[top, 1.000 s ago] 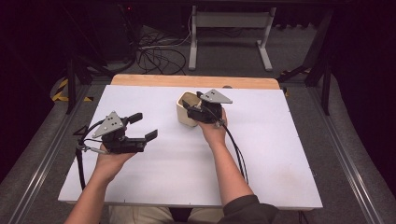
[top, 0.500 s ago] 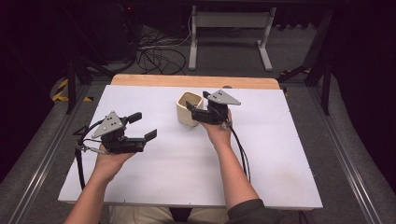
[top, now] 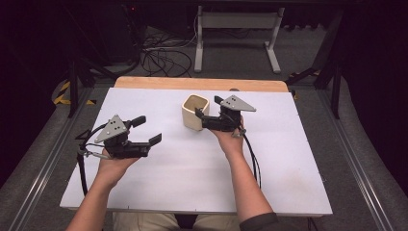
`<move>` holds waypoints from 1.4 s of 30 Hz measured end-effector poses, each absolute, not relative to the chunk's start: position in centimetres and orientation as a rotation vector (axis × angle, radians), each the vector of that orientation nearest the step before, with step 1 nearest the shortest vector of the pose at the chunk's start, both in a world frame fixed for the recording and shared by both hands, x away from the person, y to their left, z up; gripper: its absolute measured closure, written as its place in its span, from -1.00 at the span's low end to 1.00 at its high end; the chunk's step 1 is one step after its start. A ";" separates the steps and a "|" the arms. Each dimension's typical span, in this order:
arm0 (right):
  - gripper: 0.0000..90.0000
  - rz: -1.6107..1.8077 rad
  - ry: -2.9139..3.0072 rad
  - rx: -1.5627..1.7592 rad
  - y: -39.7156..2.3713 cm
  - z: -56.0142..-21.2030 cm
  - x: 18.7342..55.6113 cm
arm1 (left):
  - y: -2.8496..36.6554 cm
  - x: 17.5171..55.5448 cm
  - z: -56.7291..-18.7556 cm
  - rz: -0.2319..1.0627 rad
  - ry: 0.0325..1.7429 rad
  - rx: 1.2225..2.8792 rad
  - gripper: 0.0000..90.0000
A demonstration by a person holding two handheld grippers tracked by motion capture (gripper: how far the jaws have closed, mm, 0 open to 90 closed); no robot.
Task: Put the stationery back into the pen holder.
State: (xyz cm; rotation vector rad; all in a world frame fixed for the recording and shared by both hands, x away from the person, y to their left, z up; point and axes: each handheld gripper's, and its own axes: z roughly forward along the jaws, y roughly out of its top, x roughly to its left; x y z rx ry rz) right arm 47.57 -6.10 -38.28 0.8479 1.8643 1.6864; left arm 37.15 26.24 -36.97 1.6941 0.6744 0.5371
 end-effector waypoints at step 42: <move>-1.00 1.724 1.880 0.837 -11.7 -38.0 42.9 | 27.9 36.7 -36.1 0.587 0.697 1.668 -0.70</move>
